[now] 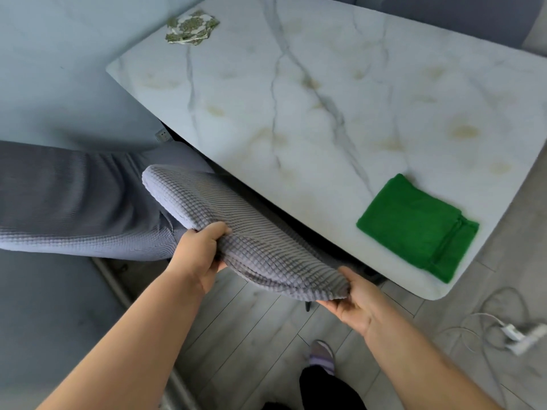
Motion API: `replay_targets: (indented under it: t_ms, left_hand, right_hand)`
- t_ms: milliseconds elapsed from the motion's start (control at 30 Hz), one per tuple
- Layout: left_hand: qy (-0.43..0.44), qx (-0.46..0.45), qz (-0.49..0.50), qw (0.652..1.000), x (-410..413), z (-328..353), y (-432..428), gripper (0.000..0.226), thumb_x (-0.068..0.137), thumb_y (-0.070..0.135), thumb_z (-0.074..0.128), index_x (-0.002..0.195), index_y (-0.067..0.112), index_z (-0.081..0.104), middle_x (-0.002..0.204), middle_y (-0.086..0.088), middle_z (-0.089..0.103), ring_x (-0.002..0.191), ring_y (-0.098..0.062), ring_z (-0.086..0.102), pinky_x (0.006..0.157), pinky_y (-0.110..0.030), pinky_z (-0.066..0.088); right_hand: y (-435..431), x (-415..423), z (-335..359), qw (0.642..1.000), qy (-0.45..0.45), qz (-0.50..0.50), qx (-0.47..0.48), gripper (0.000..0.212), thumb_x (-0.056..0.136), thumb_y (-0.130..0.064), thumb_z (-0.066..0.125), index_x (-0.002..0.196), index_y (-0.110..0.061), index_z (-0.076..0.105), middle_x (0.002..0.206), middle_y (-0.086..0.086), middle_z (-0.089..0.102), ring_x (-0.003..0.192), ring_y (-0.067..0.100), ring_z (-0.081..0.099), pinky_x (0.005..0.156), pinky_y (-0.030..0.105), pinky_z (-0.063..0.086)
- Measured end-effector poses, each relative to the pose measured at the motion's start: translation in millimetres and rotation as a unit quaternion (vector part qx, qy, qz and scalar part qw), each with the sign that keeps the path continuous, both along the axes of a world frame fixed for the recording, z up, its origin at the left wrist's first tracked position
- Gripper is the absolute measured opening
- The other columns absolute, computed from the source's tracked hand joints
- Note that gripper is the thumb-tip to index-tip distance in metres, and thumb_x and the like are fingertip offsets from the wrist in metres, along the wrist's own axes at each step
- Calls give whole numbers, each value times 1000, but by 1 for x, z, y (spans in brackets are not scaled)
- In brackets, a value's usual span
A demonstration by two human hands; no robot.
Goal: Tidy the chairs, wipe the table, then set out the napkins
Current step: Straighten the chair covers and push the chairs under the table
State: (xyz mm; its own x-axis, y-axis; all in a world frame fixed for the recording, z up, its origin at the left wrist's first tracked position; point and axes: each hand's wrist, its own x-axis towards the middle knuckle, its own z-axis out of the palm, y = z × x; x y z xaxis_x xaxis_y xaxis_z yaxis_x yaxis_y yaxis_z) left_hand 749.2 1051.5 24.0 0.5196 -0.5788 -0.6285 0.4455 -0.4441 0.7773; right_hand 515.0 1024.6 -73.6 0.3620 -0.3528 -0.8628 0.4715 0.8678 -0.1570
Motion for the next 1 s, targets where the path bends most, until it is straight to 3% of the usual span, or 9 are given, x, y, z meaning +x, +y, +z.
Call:
replay_targets:
  t_ms: [133,267,400,500,633,700,800,933,1000]
  left_hand:
    - [17,-3,-5,1000,3,-11,-2,12,85,-3,54,94,4,57,89,-11,67,82,-26,66,79,-41,56]
    - [26,0,-18,999,10,-22,2,18,85,-1,55,102,3,57,92,-10,68,83,-25,67,75,-38,55]
    - [40,5,-30,999,15,-29,4,22,86,0,56,108,1,58,94,-11,70,86,-25,69,78,-40,55]
    - [67,12,-56,996,20,-30,7,23,87,3,58,110,-1,59,100,-13,73,93,-28,70,83,-42,55]
    - [115,39,-77,990,24,-28,12,28,89,7,60,115,-4,59,108,-16,71,99,-30,69,86,-44,56]
    - [130,49,-78,987,24,-27,17,28,89,10,61,114,-3,60,107,-16,72,98,-30,69,82,-45,57]
    - [122,71,-81,987,21,-24,18,29,88,14,64,112,-2,61,105,-17,72,96,-31,70,79,-47,57]
    - [72,111,-94,987,18,-10,15,23,88,17,65,104,0,61,95,-17,72,83,-31,71,67,-47,59]
    - [47,115,-96,988,18,0,13,22,88,16,64,103,0,60,94,-17,71,84,-32,71,72,-50,59]
  right_hand:
    - [-4,2,-11,1000,15,-5,14,16,94,-4,52,84,6,57,88,27,70,79,35,70,56,42,59]
    - [-2,4,-21,999,25,-9,27,12,91,-2,55,81,4,56,84,25,69,77,33,69,56,41,60]
    - [-2,7,-27,998,48,-7,43,16,89,0,57,73,2,56,71,19,66,62,27,68,52,35,59]
    - [-3,5,-28,997,64,17,38,13,87,-1,59,74,1,55,73,17,63,66,25,64,53,35,60]
    - [-13,11,-22,985,139,92,39,13,92,-6,54,81,0,58,84,20,65,76,29,64,56,48,60]
    - [-13,15,-18,975,183,121,26,13,94,-7,53,86,1,60,88,21,67,78,30,67,51,44,59]
    - [-13,20,-5,964,216,156,-22,12,91,-5,56,91,4,64,90,22,69,80,31,68,61,44,58]
    - [-10,26,23,900,304,286,-123,25,86,-20,63,103,-2,63,100,16,69,88,31,65,82,46,54]
    - [-9,33,44,864,326,343,-172,56,75,-37,65,120,-6,56,118,14,65,101,30,62,88,43,50]
